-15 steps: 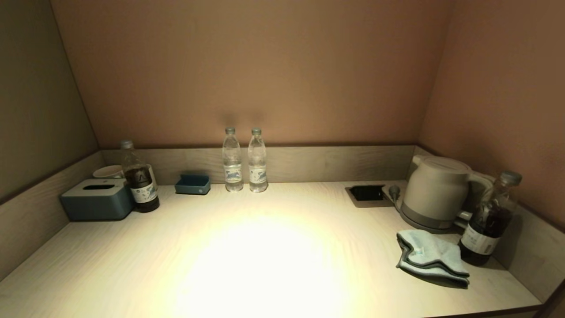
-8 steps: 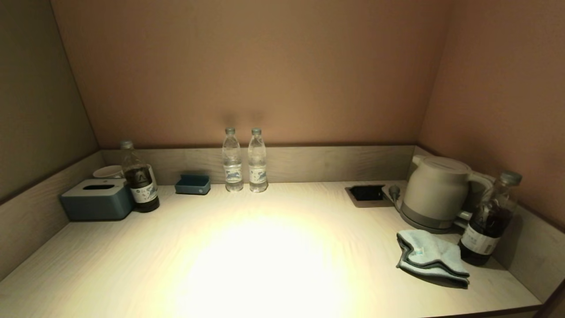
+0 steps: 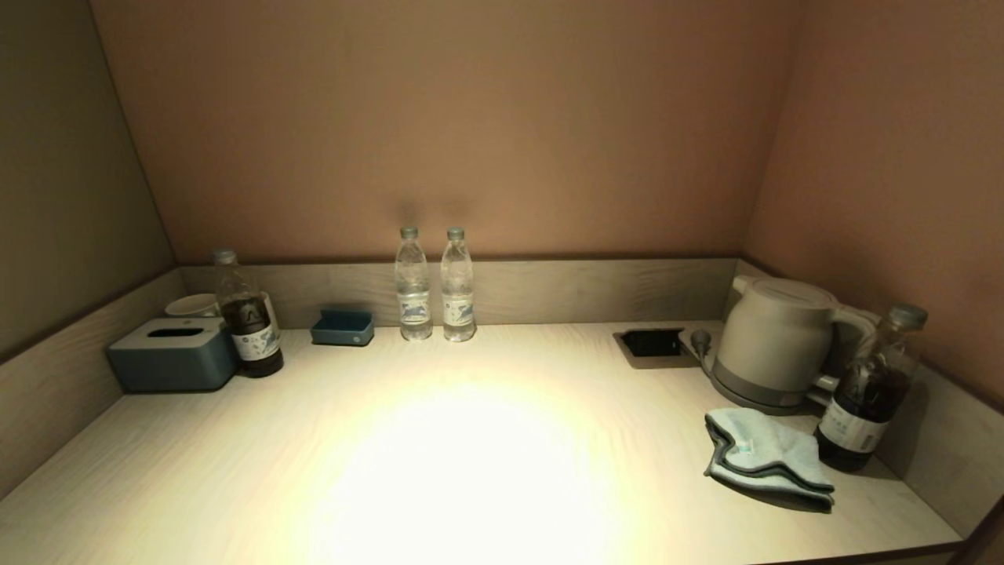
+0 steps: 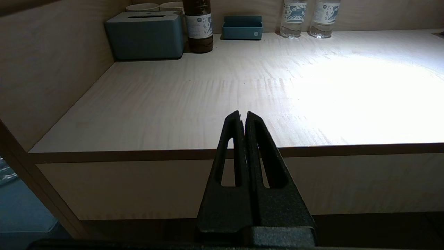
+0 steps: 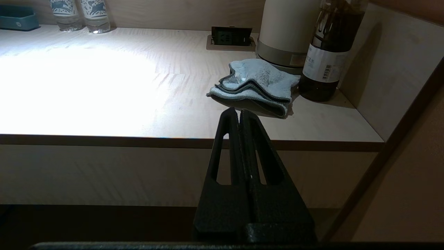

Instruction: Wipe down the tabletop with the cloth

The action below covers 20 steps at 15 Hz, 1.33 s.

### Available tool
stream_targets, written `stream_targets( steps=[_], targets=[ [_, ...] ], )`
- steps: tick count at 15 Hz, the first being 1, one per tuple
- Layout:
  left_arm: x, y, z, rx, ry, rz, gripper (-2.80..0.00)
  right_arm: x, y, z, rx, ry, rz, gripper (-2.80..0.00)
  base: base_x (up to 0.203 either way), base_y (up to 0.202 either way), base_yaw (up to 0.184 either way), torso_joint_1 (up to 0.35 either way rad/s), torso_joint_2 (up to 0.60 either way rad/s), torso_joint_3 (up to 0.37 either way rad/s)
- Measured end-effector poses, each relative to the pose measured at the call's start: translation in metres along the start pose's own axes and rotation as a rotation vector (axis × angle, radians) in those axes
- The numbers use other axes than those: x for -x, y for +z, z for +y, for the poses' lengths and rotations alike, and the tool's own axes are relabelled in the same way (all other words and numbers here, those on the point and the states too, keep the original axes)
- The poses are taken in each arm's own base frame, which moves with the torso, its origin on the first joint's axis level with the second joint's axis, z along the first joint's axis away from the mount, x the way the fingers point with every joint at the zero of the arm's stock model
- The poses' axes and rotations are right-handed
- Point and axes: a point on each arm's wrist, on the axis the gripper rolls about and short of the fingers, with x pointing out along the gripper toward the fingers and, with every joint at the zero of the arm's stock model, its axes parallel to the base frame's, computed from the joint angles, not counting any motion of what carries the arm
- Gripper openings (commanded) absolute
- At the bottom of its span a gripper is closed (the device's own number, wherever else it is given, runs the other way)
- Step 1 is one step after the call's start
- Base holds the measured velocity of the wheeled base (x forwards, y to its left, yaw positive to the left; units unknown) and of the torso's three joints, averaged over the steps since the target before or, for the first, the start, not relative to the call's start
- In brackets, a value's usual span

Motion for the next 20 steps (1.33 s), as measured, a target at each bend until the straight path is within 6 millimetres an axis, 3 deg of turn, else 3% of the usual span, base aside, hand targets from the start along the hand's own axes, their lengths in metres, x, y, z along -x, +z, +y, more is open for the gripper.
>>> stream_targets(
  steps=[20],
  targets=[
    [0.0,0.0,0.0,0.0,0.0,0.0,-2.8,0.0,0.0001,0.0,-0.003,0.001,-0.001,-2.8,0.0,0.0,0.0,0.0,0.0,0.0]
  ],
)
